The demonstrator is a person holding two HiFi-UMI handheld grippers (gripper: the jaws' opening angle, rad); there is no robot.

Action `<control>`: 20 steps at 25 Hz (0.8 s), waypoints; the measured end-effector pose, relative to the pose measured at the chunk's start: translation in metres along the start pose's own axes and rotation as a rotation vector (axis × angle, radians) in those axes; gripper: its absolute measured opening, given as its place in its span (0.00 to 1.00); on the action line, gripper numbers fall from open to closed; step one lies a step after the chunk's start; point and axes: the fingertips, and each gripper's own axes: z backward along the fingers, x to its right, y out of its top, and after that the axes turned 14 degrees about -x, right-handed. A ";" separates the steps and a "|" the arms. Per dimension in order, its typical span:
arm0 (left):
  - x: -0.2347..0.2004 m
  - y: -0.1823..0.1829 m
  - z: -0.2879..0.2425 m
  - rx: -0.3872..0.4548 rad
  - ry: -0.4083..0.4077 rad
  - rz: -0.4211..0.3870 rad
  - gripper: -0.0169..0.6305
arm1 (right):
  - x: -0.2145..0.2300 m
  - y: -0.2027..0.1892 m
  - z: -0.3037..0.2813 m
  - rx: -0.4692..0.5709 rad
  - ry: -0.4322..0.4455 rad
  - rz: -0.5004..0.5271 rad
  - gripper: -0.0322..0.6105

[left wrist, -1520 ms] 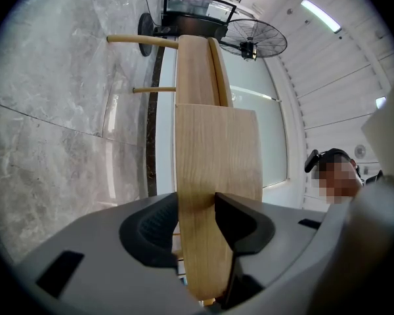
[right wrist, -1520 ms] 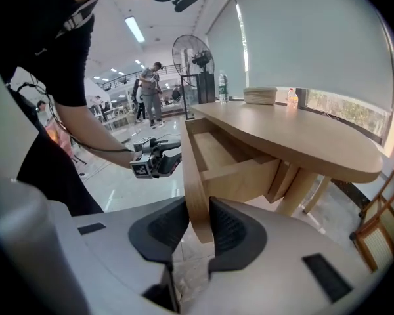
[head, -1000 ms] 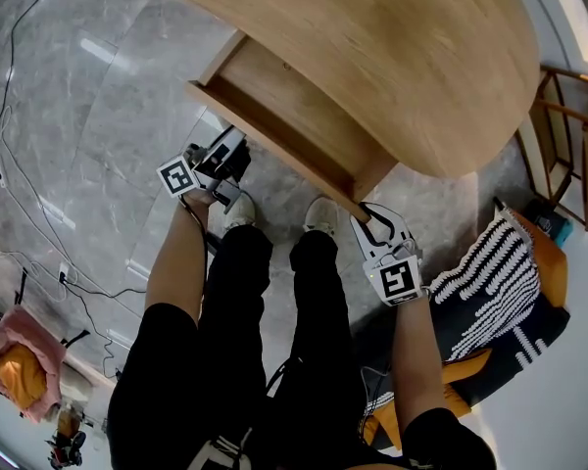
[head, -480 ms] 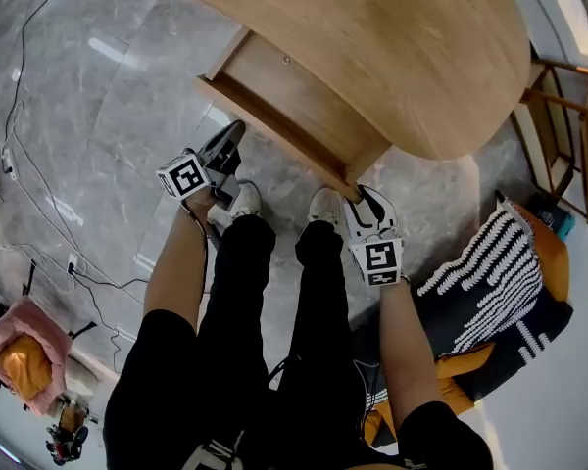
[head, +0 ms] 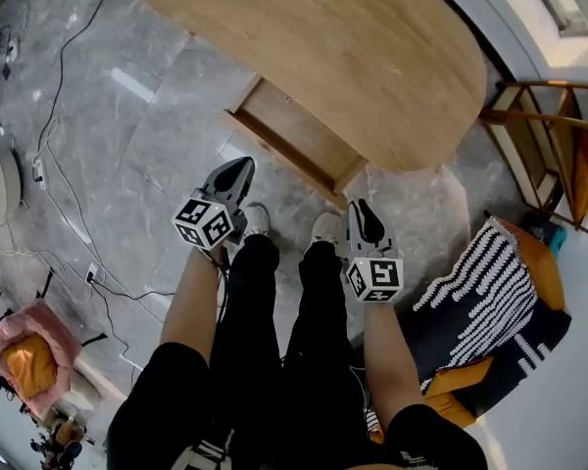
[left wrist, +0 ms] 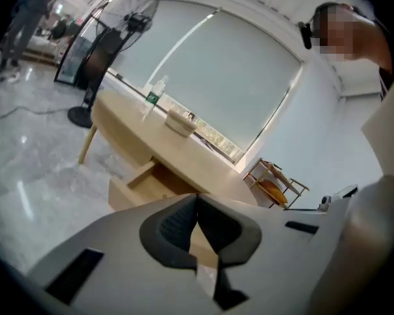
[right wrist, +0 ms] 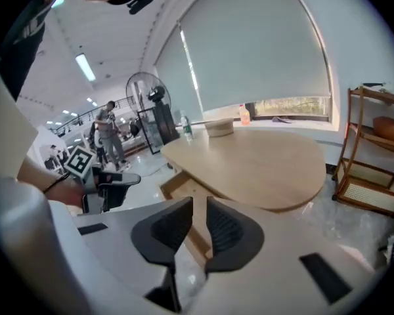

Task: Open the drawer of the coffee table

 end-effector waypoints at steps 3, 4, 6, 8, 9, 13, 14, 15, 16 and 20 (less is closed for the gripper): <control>0.061 0.061 0.036 0.054 0.056 -0.121 0.06 | -0.006 0.060 0.038 0.083 -0.021 -0.016 0.10; 0.086 0.082 0.049 0.074 0.073 -0.161 0.06 | -0.008 0.080 0.054 0.106 -0.025 -0.010 0.08; 0.135 0.126 0.075 0.115 0.106 -0.253 0.06 | -0.014 0.123 0.084 0.153 -0.027 0.015 0.07; 0.182 0.170 0.101 0.157 0.151 -0.356 0.06 | -0.021 0.167 0.112 0.195 -0.023 0.063 0.07; 0.205 0.188 0.116 0.175 0.175 -0.401 0.06 | -0.027 0.186 0.129 0.214 -0.022 0.092 0.07; 0.288 0.242 0.184 0.225 0.224 -0.494 0.06 | -0.056 0.259 0.216 0.313 -0.039 0.171 0.07; 0.304 0.254 0.202 0.237 0.235 -0.506 0.06 | -0.063 0.277 0.238 0.344 -0.045 0.165 0.07; 0.320 0.265 0.220 0.249 0.250 -0.516 0.06 | -0.068 0.295 0.259 0.369 -0.047 0.146 0.07; 0.334 0.274 0.238 0.262 0.271 -0.525 0.06 | -0.073 0.310 0.279 0.391 -0.045 0.122 0.07; 0.384 0.305 0.296 0.323 0.356 -0.519 0.06 | -0.084 0.366 0.355 0.489 -0.047 0.097 0.07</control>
